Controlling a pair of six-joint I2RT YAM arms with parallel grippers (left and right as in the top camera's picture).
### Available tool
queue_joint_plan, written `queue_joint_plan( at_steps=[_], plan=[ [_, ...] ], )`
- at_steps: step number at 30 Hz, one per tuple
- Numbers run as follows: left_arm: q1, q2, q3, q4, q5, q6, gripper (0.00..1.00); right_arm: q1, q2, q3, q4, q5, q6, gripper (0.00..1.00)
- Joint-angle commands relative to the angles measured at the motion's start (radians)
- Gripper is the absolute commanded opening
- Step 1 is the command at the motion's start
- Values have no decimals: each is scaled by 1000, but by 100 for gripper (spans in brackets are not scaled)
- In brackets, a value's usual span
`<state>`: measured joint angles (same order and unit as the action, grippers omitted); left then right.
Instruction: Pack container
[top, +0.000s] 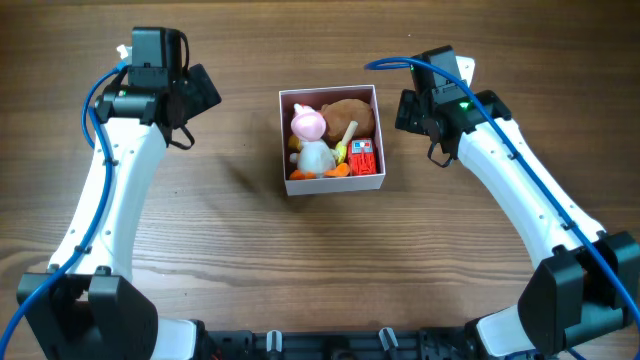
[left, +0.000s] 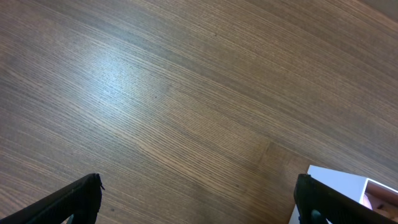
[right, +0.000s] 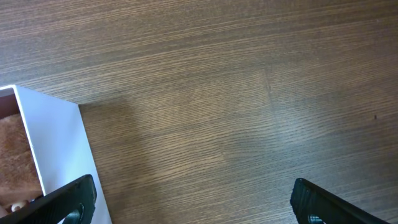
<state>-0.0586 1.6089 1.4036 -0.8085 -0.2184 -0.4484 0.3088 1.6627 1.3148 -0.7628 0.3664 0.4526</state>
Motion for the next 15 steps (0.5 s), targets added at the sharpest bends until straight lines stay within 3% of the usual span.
queue_joint_plan(
  at_steps=[1,11,15],
  plan=[
    [8,-6,3,-1,5,-12,100,7,-95,-5,3,-9,19,99],
    [8,-6,3,-1,5,-12,100,7,-537,-5,3,-9,19,99],
    [8,-6,3,-1,5,-12,100,7,-805,-5,2,1,17,99]
  ],
)
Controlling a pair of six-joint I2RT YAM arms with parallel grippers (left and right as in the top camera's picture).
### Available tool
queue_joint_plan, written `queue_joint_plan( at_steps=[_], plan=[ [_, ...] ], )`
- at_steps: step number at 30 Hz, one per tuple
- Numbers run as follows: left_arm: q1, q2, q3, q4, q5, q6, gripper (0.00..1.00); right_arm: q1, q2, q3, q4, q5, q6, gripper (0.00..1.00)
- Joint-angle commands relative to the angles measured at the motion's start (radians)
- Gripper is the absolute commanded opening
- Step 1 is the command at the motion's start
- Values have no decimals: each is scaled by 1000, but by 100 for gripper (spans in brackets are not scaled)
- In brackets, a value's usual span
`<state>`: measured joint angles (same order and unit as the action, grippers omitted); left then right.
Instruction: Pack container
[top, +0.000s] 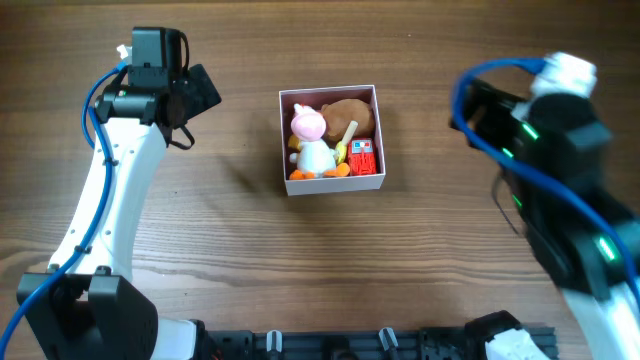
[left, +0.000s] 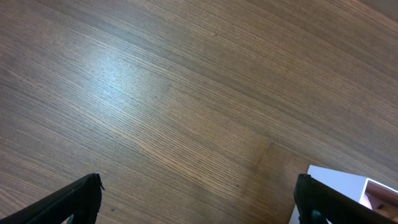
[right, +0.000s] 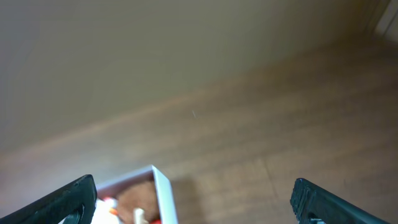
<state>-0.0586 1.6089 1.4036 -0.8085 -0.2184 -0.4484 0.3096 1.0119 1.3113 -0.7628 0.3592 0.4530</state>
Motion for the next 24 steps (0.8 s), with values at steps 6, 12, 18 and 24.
queue_joint_plan(
  at_steps=[6,12,18,24],
  plan=[
    [8,-6,3,-1,5,-12,100,6,-513,-1,-13,58,21,100],
    [8,-6,3,-1,5,-12,100,5,-725,-1,-277,14,78,100],
    [8,-6,3,-1,5,-12,100,-33,-824,-73,-341,21,105,100],
    [8,-6,3,-1,5,-12,100,-167,-982,-483,-63,6,84,99]
  ],
)
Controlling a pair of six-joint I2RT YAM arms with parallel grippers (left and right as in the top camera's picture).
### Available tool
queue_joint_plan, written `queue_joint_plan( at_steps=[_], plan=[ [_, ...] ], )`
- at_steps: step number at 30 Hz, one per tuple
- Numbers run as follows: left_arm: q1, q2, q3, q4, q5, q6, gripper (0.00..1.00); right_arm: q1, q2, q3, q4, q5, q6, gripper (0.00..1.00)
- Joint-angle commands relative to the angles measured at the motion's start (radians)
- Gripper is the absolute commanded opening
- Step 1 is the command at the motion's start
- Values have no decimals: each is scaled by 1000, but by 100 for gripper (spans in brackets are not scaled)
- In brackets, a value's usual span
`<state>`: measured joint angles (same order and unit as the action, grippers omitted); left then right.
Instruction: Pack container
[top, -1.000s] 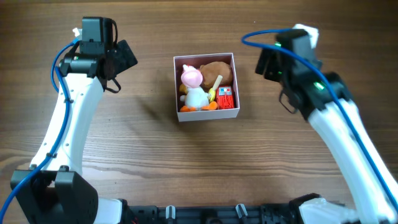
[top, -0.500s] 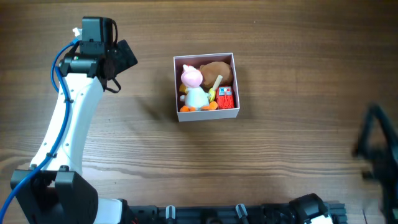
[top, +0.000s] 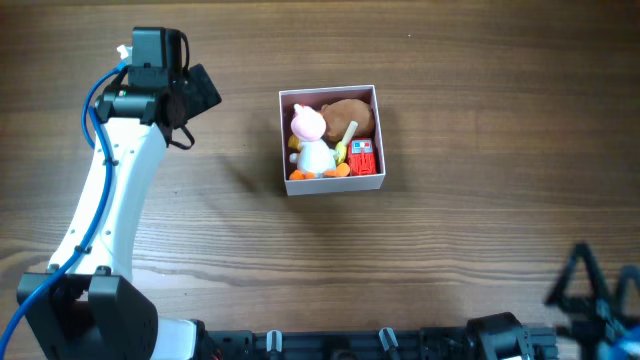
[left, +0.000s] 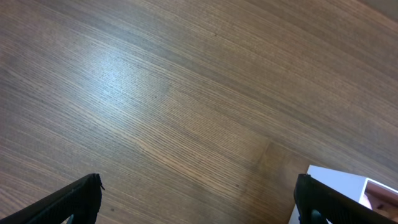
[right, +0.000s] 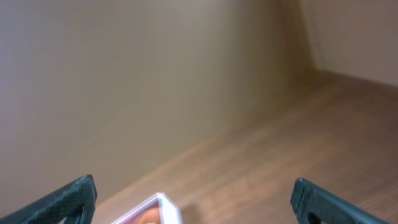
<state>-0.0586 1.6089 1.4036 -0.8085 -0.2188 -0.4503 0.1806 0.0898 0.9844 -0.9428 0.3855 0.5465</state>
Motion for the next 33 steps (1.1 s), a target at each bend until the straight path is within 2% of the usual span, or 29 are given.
queue_joint_plan(
  at_steps=[1,7,11,24,33],
  plan=[
    [8,-6,3,-1,5,-10,100,-49,-75,-219,198,-31,-31,100],
    [8,-6,3,-1,5,-10,100,-95,-85,-561,769,-238,-272,100],
    [8,-6,3,-1,5,-10,100,-116,-85,-760,962,-309,-363,100],
    [7,-6,3,-1,5,-10,100,-116,-86,-933,1017,-367,-573,99],
    [8,-6,3,-1,5,-10,100,-116,-86,-979,1011,-351,-570,100]
  ],
)
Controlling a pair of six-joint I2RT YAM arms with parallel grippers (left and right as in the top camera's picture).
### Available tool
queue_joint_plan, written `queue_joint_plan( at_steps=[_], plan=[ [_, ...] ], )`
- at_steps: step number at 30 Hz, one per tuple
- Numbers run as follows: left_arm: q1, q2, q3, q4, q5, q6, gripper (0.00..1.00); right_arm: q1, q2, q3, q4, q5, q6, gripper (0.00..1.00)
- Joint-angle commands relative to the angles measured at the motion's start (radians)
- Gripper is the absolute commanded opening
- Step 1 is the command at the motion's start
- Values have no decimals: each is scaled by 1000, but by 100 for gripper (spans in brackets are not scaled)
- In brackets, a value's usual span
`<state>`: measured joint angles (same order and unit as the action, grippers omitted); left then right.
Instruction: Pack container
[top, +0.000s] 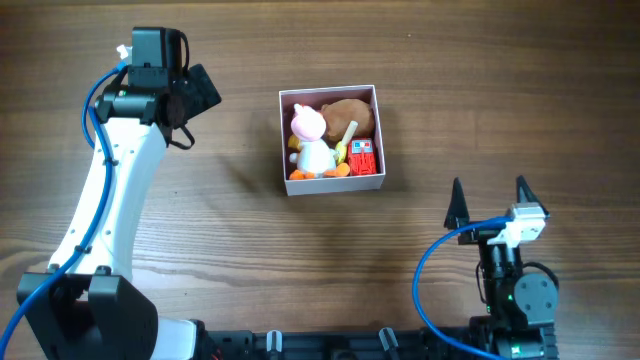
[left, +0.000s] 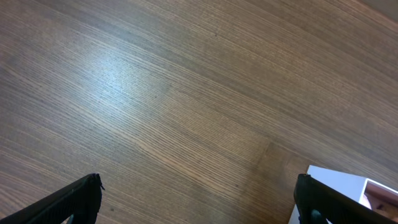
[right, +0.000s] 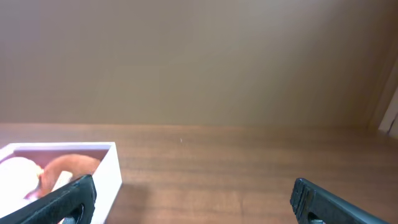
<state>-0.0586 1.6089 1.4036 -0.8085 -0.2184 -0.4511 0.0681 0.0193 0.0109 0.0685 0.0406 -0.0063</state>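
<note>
The white box (top: 284, 140) stands mid-table, holding a pink-and-white duck toy (top: 313, 150), a brown plush (top: 352, 113), a small red carton (top: 362, 157) and a yellow stick. My left gripper (left: 199, 200) hovers open over bare wood to the box's left; a corner of the box (left: 339, 182) shows by its right finger. My right gripper (top: 490, 197) is open with nothing in it, at the table's front right, well clear of the box. In the right wrist view the box (right: 109, 171) lies ahead on the left.
Brown wooden table (top: 200, 230) all around the box. The left arm (top: 110, 200) stretches along the table's left side. The right arm's base and blue cable (top: 440, 270) sit at the front right edge. A plain wall (right: 199, 62) stands behind the table.
The right arm, then barely showing at the bottom right corner of the overhead view, now sits folded at the front right with its open gripper facing the box. The left arm has not moved.
My right gripper was open just to the right of the packed box. Then it was higher up and further right. Then it had nearly left the overhead view, and now it is at the front right edge. The left arm and the box's contents stayed unchanged.
</note>
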Motion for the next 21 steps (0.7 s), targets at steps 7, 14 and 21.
queue_joint_plan(
  at_steps=[7,14,21],
  plan=[
    [8,-6,3,-1,5,-9,100,-4,-16,-6,-55,3,-13,100],
    [8,-6,3,-1,5,-9,100,-4,-15,-6,-55,3,-13,100],
    [7,-6,3,-1,5,-9,100,-4,-9,-6,-55,3,-13,100]
  ],
)
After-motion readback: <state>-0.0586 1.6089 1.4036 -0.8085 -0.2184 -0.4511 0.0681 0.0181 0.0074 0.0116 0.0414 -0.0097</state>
